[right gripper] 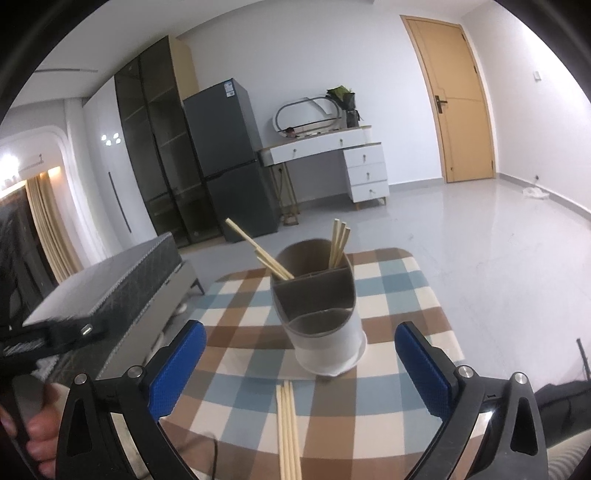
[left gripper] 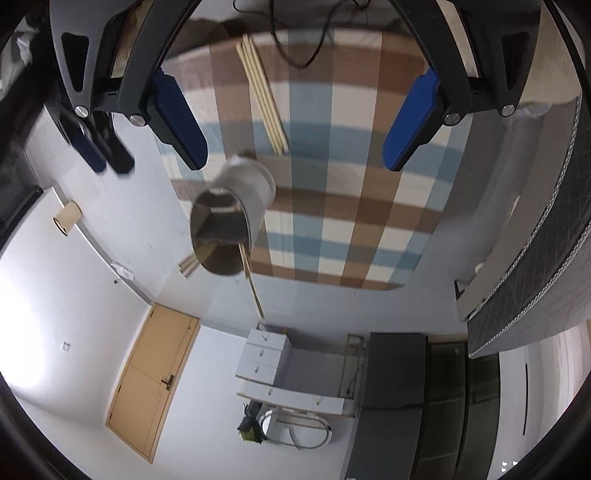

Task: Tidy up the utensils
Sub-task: 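Lower both grippers toward the remaining chopsticks on the rug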

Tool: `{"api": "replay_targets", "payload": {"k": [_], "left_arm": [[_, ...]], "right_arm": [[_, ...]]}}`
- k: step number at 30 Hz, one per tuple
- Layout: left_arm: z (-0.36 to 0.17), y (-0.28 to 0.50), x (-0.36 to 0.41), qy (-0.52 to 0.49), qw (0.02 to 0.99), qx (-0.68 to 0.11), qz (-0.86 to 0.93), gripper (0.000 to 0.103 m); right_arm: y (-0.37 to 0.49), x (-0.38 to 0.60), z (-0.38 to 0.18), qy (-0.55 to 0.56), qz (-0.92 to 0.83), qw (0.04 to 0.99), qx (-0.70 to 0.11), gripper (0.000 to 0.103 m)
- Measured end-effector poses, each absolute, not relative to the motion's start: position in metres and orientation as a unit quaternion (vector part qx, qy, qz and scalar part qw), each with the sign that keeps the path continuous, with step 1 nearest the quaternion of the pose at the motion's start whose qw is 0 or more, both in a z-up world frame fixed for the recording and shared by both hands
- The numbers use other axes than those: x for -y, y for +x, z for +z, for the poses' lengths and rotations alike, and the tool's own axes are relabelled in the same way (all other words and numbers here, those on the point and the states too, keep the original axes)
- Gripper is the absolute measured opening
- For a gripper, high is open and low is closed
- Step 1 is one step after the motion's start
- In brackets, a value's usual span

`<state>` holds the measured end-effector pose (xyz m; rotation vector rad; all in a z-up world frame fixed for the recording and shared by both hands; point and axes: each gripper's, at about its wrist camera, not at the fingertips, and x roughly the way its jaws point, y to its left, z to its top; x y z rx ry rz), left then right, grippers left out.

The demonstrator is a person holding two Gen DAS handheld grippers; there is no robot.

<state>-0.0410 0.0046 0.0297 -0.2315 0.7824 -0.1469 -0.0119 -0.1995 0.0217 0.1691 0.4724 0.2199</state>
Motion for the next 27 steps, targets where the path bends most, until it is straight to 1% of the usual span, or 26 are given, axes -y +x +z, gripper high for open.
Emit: {"api": "replay_targets", "payload": {"k": [7, 9, 15, 18, 21, 23, 25, 26, 27], "left_arm": [[0.018, -0.088, -0.007, -0.132, 0.889, -0.431, -0.08, 0.093], [0.012, -0.087, -0.003, -0.119, 0.895, -0.423, -0.072, 0.093], [-0.009, -0.044, 0.004, -0.067, 0.931, -0.359, -0.003, 0.093], [-0.025, -0.015, 0.006, -0.064, 0.932, -0.358, 0.005, 0.093], [-0.043, 0.009, 0.008, -0.076, 0.922, -0.379, 0.001, 0.093], [-0.057, 0.016, 0.008, -0.07, 0.92, -0.385, 0.006, 0.093], [-0.07, 0.019, 0.009, -0.06, 0.913, -0.403, 0.0, 0.093], [-0.081, 0.023, 0.005, -0.062, 0.905, -0.421, 0.0, 0.093], [-0.086, 0.026, 0.003, -0.069, 0.899, -0.432, 0.003, 0.093]], "right_arm": [[-0.02, 0.203, 0.026, 0.103, 0.121, 0.96, -0.231, 0.103], [-0.023, 0.204, 0.026, 0.101, 0.119, 0.96, -0.231, 0.103], [-0.022, 0.207, 0.019, 0.088, 0.102, 0.959, -0.248, 0.103], [-0.017, 0.206, 0.012, 0.078, 0.094, 0.956, -0.268, 0.103], [-0.007, 0.202, 0.002, 0.067, 0.095, 0.946, -0.302, 0.103], [0.0, 0.199, -0.008, 0.061, 0.094, 0.939, -0.324, 0.101], [0.01, 0.194, -0.02, 0.052, 0.095, 0.929, -0.354, 0.093], [0.014, 0.193, -0.025, 0.049, 0.098, 0.925, -0.364, 0.092], [0.019, 0.189, -0.031, 0.043, 0.103, 0.918, -0.38, 0.088]]}}
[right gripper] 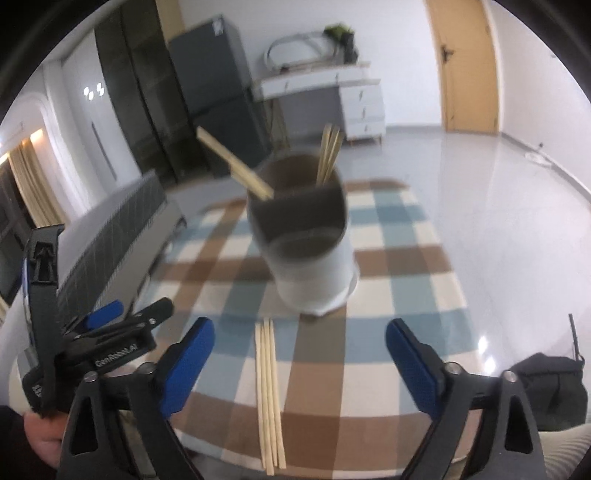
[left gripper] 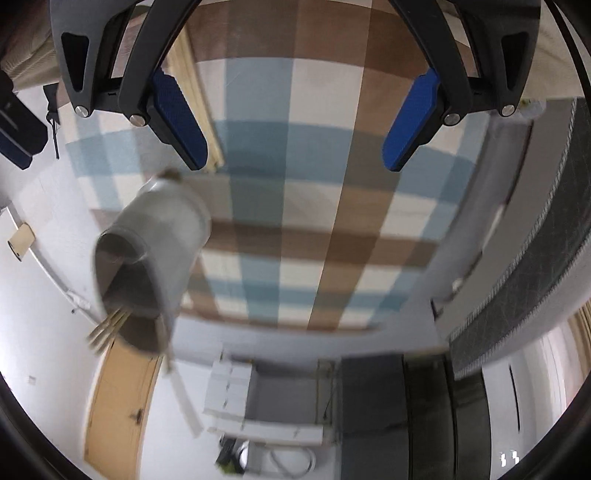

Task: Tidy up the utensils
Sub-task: 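Lower both grippers toward the remaining chopsticks on the rug, then close the right gripper on one chopstick and lift it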

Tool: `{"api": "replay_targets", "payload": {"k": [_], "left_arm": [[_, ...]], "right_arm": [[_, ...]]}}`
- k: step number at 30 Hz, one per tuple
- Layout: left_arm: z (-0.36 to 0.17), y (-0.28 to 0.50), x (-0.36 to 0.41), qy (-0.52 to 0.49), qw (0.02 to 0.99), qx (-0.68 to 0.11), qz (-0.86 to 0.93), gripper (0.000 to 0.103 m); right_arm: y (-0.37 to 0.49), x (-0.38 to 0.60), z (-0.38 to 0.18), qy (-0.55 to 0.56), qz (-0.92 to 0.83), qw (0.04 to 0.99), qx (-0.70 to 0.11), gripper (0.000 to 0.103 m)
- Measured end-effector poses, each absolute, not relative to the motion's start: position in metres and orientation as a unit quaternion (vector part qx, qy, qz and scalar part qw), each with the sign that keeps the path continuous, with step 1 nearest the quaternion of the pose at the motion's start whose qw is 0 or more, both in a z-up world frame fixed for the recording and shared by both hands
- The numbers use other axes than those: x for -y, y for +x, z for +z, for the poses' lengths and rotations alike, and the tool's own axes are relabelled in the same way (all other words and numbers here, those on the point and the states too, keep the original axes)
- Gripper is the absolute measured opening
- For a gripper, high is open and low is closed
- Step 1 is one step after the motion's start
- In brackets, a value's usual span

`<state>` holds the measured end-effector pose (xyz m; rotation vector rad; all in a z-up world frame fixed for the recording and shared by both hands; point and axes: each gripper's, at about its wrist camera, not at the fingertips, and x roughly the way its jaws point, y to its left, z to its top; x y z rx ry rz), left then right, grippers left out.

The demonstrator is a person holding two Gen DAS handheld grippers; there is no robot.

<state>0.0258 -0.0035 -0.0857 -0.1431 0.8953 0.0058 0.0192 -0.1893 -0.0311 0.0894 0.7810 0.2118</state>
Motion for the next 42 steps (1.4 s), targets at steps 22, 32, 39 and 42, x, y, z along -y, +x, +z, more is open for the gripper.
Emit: {"api": "replay_targets", "payload": {"k": [22, 32, 39, 42], "left_arm": [[-0.109, 0.063, -0.049, -0.173, 0.85, -0.49, 0.083, 0.093], [-0.113, 0.064, -0.052, -0.186, 0.842, -0.5, 0.083, 0.093], [-0.111, 0.063, -0.054, -0.187, 0.845, -0.494, 0.083, 0.093], [-0.108, 0.064, -0.054, -0.188, 0.846, -0.493, 0.077, 0.093]], "right_arm": [[0.102, 0.124, -0.137, -0.078, 0.119, 0.839, -0.525, 0.041], [0.106, 0.114, -0.151, -0.12, 0.112, 0.833, -0.528, 0.034], [0.108, 0.114, -0.149, -0.114, 0.113, 0.835, -0.527, 0.034], [0.113, 0.107, -0.151, -0.117, 0.116, 0.839, -0.518, 0.034]]}}
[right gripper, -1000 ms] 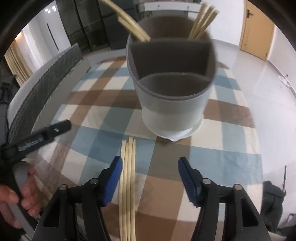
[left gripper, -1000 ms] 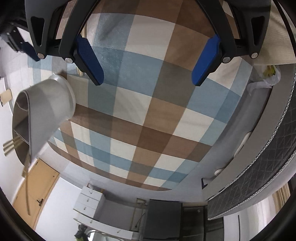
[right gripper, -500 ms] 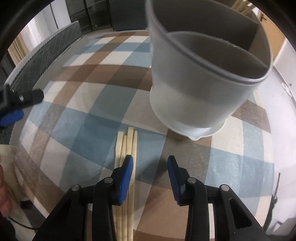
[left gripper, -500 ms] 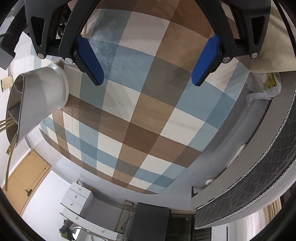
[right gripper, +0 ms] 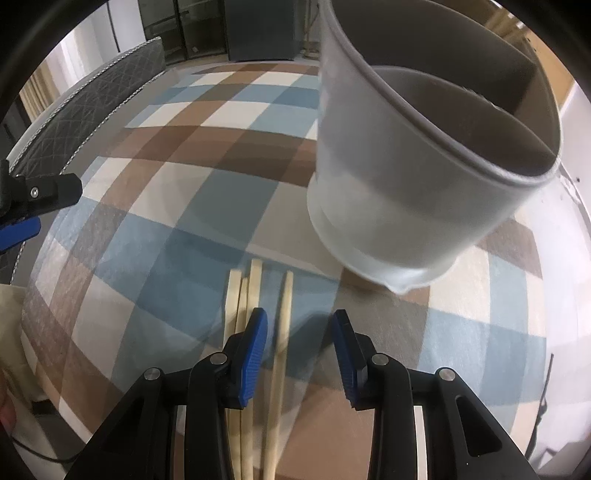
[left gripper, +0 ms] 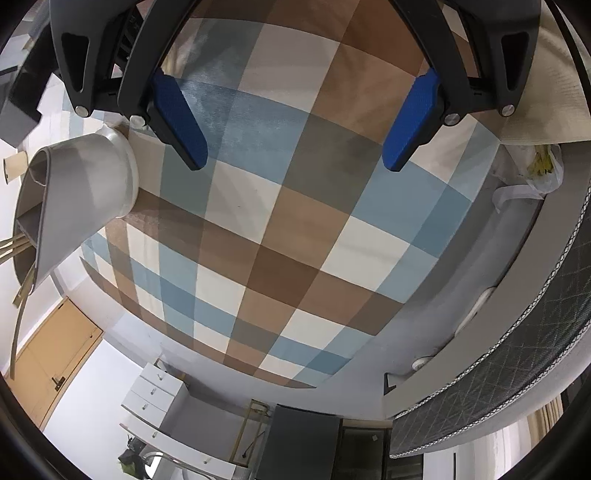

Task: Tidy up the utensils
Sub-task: 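Close the right gripper on one chopstick and lift it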

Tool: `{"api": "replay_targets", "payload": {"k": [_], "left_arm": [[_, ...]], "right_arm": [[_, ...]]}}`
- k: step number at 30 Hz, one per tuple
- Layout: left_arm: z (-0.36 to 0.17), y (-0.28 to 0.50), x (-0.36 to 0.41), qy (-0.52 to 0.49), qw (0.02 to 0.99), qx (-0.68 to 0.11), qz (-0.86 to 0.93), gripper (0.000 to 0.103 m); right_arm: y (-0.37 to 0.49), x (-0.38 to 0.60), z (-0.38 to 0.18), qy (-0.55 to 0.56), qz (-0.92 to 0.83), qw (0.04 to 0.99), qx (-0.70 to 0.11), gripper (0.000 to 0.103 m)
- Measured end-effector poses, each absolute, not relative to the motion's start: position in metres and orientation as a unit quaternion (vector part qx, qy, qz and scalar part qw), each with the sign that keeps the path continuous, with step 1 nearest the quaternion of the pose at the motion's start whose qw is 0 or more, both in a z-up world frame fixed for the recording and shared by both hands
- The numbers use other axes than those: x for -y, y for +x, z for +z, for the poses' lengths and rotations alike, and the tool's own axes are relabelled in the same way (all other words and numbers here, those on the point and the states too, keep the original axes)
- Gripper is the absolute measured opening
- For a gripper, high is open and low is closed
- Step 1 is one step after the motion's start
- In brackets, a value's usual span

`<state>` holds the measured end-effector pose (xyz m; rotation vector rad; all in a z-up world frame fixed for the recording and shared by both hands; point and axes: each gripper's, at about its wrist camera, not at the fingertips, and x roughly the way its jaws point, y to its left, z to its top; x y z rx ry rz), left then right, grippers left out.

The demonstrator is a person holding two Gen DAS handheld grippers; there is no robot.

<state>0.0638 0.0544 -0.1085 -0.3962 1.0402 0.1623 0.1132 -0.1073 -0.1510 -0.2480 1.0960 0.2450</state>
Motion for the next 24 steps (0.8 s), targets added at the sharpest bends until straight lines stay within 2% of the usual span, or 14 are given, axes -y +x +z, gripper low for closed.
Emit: {"api": "replay_targets", "payload": {"k": [2, 5, 6, 14, 24], "left_arm": [[-0.103, 0.062, -0.055, -0.183, 0.853, -0.482, 0.082, 0.093], [-0.098, 0.061, -0.052, -0.167, 0.863, -0.47, 0.083, 0.093], [-0.098, 0.062, -0.051, -0.162, 0.865, -0.468, 0.083, 0.093], [-0.097, 0.064, -0.046, -0.151, 0.868, -0.466, 0.082, 0.093], [-0.1, 0.059, -0.027, -0.128, 0.873, -0.467, 0.064, 0.093]], "right_arm": [[0.116, 0.104, -0.152, -0.115, 0.121, 0.844, -0.51, 0.033], [0.118, 0.097, -0.151, -0.115, 0.13, 0.846, -0.504, 0.016], [0.118, 0.095, -0.151, -0.116, 0.133, 0.846, -0.503, 0.005], [0.126, 0.097, -0.147, -0.077, 0.135, 0.855, -0.495, 0.004], [0.12, 0.134, -0.113, 0.033, 0.12, 0.883, -0.453, 0.004]]}}
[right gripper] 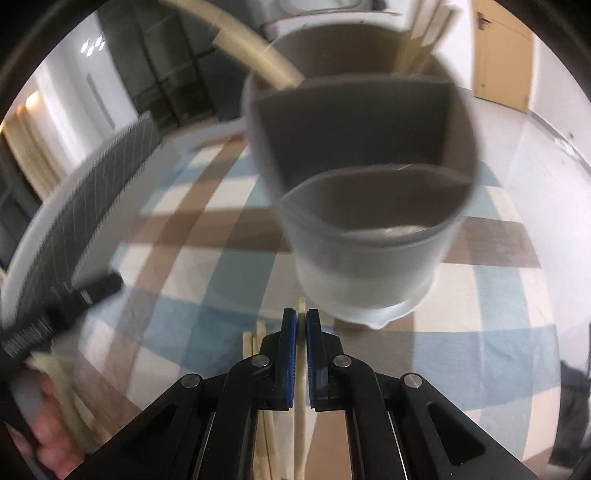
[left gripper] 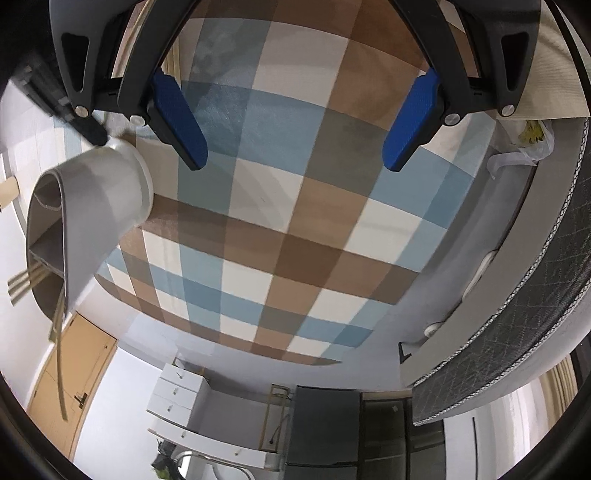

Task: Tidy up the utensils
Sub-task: 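Close the right gripper on one chopstick and lift it, then hold the chopstick in the right gripper while the left gripper closes on another chopstick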

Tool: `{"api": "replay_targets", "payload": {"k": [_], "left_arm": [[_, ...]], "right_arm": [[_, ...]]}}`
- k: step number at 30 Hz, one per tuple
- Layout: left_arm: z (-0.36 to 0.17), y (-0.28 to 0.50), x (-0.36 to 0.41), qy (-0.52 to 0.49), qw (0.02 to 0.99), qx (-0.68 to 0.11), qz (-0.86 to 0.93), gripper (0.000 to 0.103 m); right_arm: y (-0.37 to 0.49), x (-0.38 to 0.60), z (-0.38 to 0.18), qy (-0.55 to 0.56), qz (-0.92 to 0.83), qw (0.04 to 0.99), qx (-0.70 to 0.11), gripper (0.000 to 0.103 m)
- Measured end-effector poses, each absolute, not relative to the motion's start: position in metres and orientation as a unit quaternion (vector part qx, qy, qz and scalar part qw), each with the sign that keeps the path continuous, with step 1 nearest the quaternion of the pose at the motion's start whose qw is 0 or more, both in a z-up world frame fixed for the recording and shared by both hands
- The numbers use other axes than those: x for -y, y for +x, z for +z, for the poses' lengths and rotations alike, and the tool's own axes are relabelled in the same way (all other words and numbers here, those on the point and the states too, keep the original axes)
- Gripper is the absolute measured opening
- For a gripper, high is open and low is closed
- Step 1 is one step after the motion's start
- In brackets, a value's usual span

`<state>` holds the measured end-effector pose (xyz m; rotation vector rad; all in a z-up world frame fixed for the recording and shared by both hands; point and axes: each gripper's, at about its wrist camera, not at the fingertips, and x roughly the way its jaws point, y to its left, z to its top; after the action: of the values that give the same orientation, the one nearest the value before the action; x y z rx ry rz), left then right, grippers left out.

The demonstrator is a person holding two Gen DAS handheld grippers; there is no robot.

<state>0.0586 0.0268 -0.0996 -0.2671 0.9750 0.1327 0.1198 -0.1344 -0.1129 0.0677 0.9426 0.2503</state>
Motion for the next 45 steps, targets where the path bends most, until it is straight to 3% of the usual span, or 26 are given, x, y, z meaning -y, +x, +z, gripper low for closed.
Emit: {"api": "replay_targets", "payload": {"k": [14, 28, 35, 45], "left_arm": [[-0.132, 0.061, 0.021, -0.133, 0.828, -0.544, -0.035, 0.093], [-0.157, 0.069, 0.052, -0.05, 0.814, -0.579, -0.005, 0.092], [-0.155, 0.075, 0.05, -0.05, 0.809, -0.585, -0.012, 0.076], [-0.153, 0.072, 0.059, -0.04, 0.809, -0.585, -0.029, 0.076]], "right_arm": [[0.091, 0.188, -0.068, 0.155, 0.119, 0.905, -0.379, 0.004], [0.076, 0.23, -0.052, 0.195, 0.11, 0.908, -0.355, 0.004], [0.077, 0.231, -0.054, 0.192, 0.109, 0.908, -0.356, 0.004], [0.075, 0.228, -0.05, 0.187, 0.11, 0.91, -0.354, 0.004]]}}
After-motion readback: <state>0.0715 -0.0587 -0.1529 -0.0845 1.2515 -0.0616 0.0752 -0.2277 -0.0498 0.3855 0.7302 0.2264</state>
